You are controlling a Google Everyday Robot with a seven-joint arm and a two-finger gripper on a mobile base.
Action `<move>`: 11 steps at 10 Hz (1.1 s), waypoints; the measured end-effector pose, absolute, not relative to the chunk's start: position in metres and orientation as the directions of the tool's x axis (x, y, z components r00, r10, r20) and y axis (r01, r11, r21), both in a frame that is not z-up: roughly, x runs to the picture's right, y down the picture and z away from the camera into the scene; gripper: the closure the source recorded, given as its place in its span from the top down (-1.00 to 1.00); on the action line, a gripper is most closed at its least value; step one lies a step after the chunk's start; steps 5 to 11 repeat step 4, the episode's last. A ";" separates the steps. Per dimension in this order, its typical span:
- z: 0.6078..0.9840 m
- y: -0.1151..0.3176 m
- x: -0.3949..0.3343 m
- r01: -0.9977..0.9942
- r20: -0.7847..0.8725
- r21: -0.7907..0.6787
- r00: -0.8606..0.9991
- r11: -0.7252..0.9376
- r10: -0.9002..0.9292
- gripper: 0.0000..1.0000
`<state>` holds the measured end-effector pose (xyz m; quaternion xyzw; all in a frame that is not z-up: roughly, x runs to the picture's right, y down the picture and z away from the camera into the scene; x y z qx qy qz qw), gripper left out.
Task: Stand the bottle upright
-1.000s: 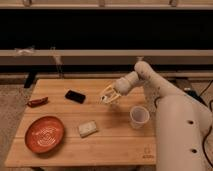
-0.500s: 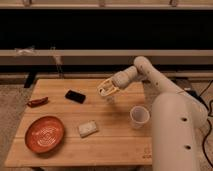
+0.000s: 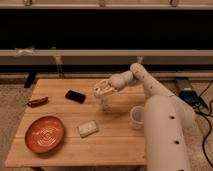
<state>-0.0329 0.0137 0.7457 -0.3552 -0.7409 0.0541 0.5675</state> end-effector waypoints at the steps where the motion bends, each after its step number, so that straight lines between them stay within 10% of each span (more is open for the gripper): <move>1: 0.746 0.010 -0.033 0.454 0.789 -0.494 -0.124 0.741 0.602 0.56; 11: 0.749 0.002 -0.028 0.419 0.739 -0.521 -0.214 0.744 0.638 0.60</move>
